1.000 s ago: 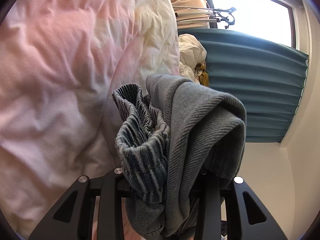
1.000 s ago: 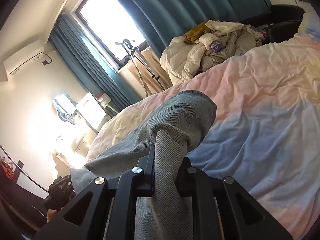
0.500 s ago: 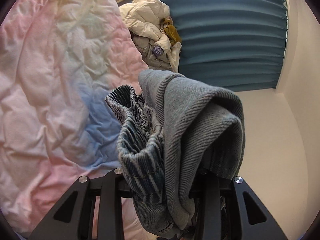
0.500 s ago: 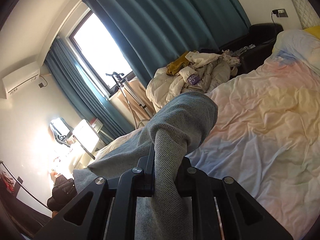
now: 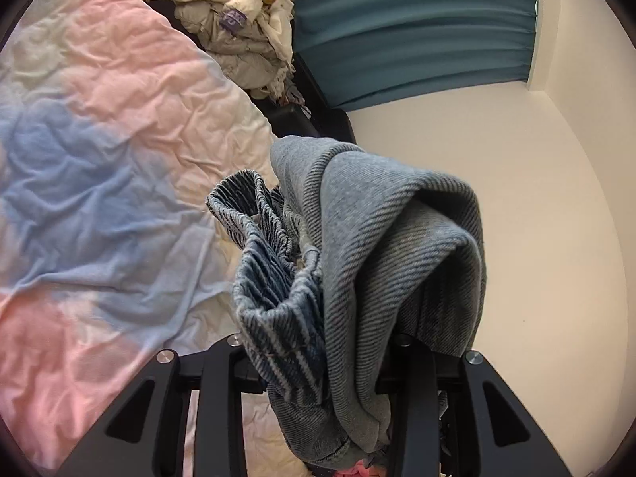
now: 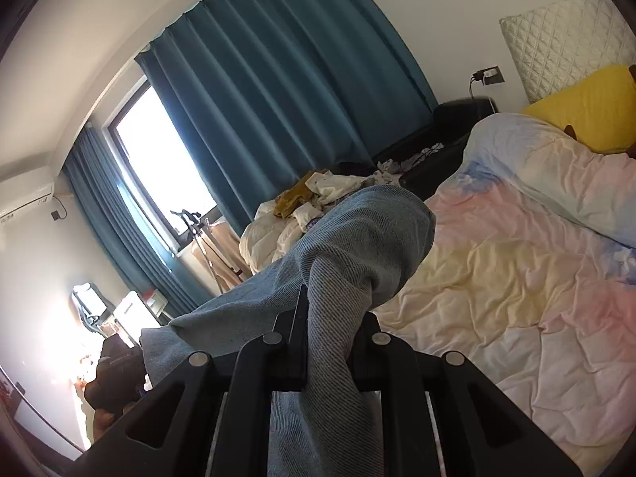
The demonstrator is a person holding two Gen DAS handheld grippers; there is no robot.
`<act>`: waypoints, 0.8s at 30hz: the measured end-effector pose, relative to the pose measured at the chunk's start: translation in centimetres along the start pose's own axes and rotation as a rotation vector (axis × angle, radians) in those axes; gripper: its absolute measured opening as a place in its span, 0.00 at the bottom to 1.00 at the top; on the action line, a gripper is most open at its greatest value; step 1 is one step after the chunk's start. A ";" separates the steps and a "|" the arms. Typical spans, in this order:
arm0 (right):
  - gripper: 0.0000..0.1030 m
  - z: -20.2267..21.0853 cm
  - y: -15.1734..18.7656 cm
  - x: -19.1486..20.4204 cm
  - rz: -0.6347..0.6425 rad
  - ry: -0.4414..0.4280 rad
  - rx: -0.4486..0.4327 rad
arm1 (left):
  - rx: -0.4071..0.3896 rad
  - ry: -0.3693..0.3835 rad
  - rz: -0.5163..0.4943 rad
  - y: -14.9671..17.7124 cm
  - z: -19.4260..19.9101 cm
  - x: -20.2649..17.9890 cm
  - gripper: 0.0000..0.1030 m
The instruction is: Fold clothes
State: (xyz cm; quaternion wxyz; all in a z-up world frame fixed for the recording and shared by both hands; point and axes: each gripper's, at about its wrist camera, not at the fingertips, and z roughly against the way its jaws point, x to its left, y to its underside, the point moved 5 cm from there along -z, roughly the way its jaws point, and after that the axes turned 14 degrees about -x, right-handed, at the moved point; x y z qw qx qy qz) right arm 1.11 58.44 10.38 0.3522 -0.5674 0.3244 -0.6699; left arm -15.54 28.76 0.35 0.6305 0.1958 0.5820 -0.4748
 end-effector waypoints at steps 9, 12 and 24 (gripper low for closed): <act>0.11 2.6 -1.1 -13.3 -0.029 0.133 -0.077 | 0.134 0.069 -0.025 7.7 -12.3 -0.2 0.33; 0.11 3.1 -0.4 -17.2 -0.049 0.181 -0.090 | 0.177 0.072 -0.028 9.8 -15.8 0.9 0.33; 0.12 2.8 7.8 -28.4 -0.167 0.300 -0.042 | 0.277 0.020 -0.053 14.5 -23.5 8.4 0.34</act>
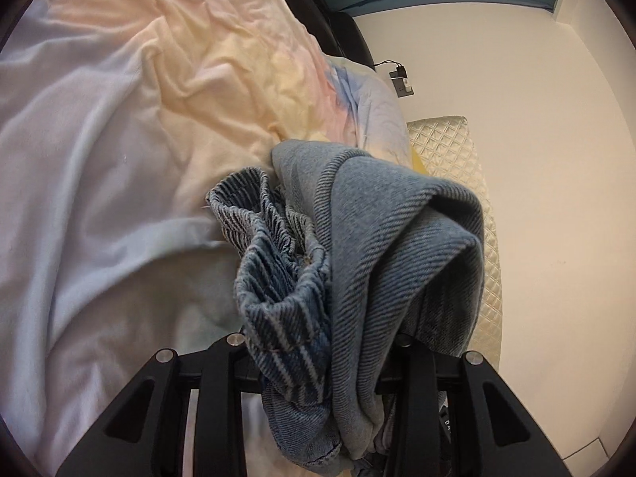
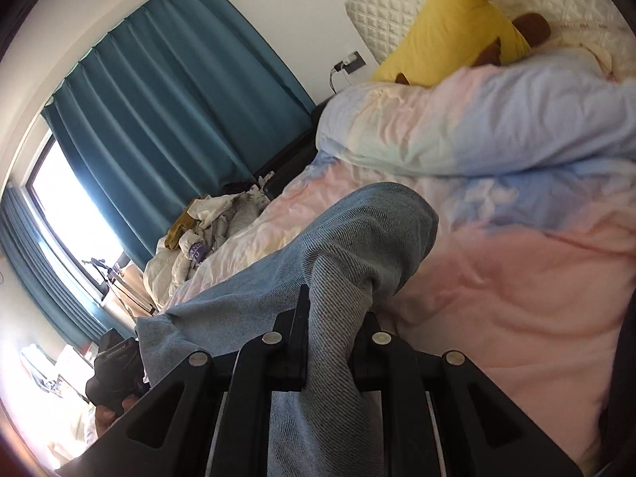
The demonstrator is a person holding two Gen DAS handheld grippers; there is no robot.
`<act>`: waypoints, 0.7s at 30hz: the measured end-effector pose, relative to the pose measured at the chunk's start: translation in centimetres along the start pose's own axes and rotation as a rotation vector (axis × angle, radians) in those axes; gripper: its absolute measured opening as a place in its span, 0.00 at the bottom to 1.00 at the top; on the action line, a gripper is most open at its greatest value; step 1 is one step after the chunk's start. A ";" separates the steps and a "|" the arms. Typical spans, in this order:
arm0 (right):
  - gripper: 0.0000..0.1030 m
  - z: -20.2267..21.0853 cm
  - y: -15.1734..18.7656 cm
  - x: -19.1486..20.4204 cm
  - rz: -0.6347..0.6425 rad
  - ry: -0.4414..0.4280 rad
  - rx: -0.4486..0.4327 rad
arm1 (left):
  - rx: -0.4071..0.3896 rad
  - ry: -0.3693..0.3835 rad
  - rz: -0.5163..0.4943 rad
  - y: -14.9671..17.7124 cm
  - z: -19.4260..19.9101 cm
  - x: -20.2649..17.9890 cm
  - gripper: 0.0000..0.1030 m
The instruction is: Fold clothes
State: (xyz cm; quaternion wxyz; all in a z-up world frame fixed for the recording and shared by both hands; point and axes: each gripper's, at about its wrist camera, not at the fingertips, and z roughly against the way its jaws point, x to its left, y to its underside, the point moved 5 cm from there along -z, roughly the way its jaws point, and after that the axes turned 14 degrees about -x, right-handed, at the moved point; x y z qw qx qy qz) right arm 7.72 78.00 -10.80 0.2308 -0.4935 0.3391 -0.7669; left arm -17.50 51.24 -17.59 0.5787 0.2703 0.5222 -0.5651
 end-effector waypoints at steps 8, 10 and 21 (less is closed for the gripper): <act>0.20 -1.6 5.0 -7.0 -0.238 0.020 0.084 | 0.013 -0.034 -0.018 0.6 -0.7 3.1 0.45; 0.20 -1.6 4.9 -6.9 -0.230 0.037 0.092 | 0.024 -0.076 -0.030 0.6 -0.6 3.3 0.49; 0.61 2.2 2.6 -5.4 -0.226 0.188 0.101 | 0.006 -0.282 -0.233 1.1 4.8 0.2 0.64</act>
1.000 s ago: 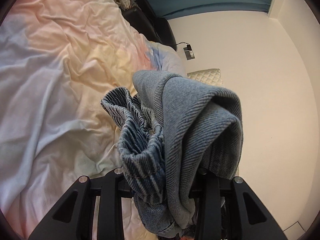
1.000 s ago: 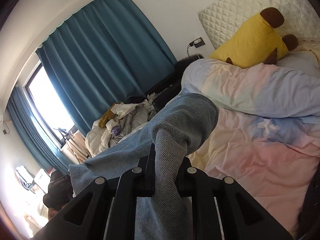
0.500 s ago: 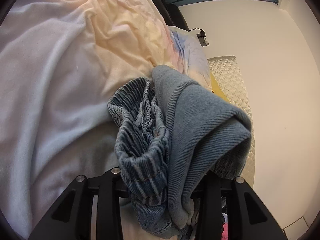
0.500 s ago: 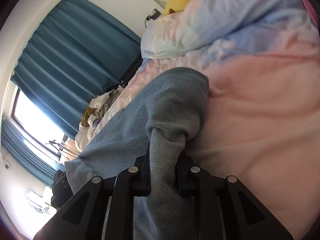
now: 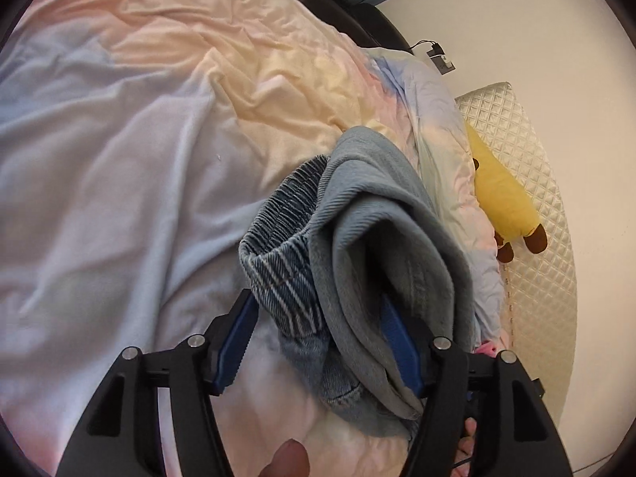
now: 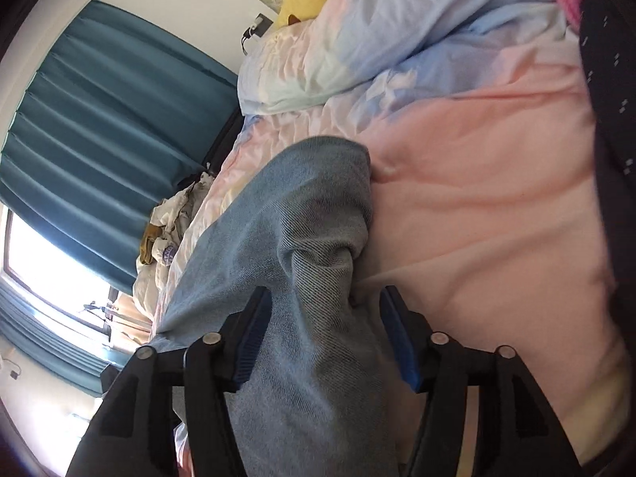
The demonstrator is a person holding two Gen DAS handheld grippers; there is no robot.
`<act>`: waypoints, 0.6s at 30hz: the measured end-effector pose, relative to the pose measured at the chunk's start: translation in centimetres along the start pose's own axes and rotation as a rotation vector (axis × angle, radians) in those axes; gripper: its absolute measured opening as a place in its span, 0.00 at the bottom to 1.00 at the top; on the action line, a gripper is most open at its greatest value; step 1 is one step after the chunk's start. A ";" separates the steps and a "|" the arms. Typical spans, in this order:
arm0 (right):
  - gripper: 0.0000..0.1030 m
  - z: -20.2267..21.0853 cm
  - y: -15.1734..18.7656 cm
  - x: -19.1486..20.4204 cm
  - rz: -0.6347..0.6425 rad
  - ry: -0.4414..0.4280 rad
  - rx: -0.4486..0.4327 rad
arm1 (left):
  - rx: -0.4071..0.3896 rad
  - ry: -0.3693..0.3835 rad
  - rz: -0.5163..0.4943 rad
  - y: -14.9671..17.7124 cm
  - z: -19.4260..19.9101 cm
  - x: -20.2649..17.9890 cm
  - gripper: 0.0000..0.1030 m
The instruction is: Fold clothes
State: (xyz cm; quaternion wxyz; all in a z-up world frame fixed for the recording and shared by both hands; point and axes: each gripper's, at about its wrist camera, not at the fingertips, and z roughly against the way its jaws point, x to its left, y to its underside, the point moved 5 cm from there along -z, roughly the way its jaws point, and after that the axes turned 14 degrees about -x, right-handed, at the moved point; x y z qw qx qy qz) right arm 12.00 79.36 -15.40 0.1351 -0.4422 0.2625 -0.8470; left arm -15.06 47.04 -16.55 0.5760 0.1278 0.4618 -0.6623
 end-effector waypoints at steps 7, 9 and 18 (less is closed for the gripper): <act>0.73 6.2 -1.6 3.9 0.122 0.049 -0.080 | -0.108 -0.038 -0.224 -1.3 6.7 -4.2 0.64; 0.73 7.8 -1.7 5.6 0.168 0.052 -0.089 | -0.146 -0.051 -0.279 -1.6 8.8 -5.6 0.64; 0.73 15.0 0.7 14.4 0.368 0.001 -0.133 | -0.188 -0.040 -0.506 -0.9 16.7 -11.2 0.64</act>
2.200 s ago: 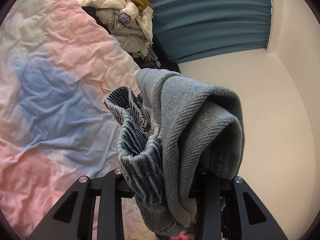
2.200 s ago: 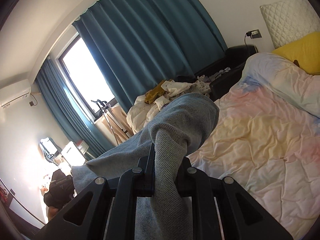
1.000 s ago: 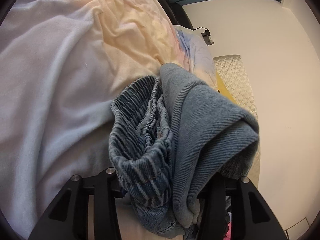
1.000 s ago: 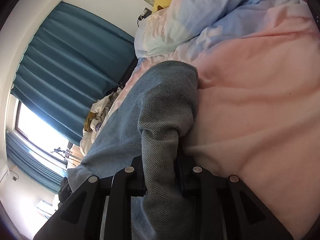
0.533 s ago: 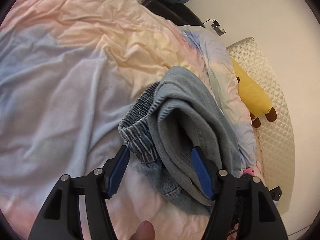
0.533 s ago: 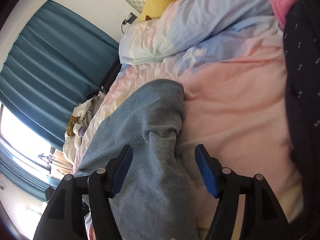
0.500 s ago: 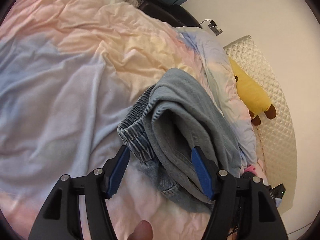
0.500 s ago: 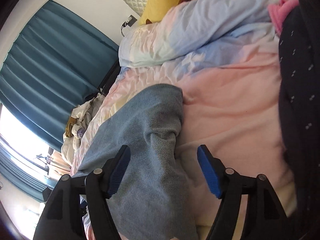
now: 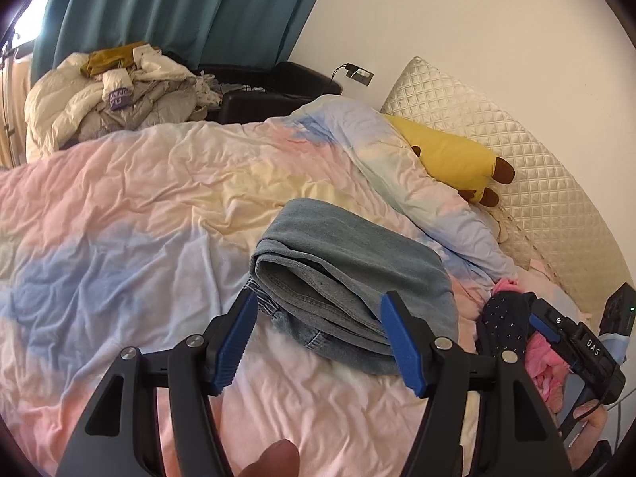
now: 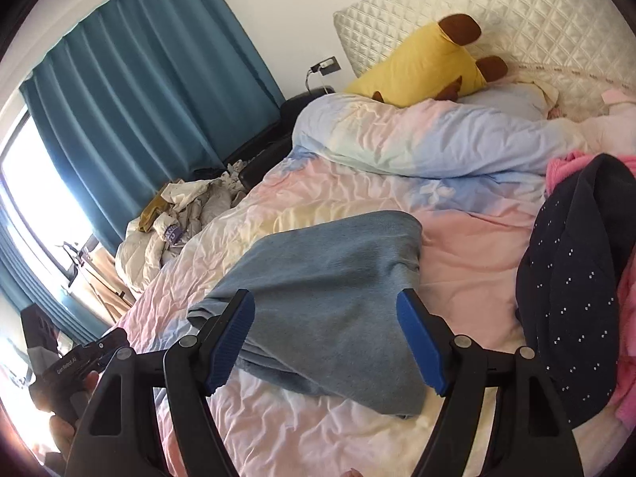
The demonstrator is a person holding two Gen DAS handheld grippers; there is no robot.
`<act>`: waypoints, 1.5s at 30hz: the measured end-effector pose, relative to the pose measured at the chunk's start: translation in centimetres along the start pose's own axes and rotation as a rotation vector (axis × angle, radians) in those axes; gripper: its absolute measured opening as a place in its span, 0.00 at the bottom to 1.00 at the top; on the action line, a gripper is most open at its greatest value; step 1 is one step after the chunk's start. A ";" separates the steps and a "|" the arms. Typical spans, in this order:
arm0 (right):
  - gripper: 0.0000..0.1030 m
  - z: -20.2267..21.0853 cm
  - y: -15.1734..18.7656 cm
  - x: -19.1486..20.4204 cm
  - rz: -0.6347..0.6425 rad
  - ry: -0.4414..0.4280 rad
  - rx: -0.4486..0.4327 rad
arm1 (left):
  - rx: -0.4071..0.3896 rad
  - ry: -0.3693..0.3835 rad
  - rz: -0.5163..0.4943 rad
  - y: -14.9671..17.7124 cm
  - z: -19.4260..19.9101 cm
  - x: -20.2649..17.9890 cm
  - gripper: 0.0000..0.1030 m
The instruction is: Fold clothes
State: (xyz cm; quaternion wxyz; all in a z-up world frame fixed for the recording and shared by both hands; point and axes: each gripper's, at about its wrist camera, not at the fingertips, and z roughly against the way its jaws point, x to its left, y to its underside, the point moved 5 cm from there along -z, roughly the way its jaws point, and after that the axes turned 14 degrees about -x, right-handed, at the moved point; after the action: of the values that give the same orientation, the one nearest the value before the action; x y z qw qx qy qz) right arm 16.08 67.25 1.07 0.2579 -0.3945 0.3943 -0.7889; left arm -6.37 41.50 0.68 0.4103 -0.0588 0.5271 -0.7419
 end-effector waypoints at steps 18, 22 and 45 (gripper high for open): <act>0.73 11.0 1.9 12.1 0.143 -0.013 -0.064 | -0.076 -0.056 -0.247 0.0 15.0 -3.6 0.64; 0.73 12.6 3.7 14.0 0.189 0.001 -0.052 | -0.074 -0.043 -0.265 1.0 16.9 -3.5 0.64; 0.73 16.0 11.8 17.2 0.246 0.157 -0.060 | -0.119 -0.064 -0.260 4.0 21.3 0.7 0.64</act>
State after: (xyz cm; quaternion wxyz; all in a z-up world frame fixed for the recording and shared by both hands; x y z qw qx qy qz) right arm 20.82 41.61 4.54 0.3093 -0.2878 0.4819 -0.7676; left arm 6.45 24.98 6.47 0.3232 -0.1746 0.5447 -0.7539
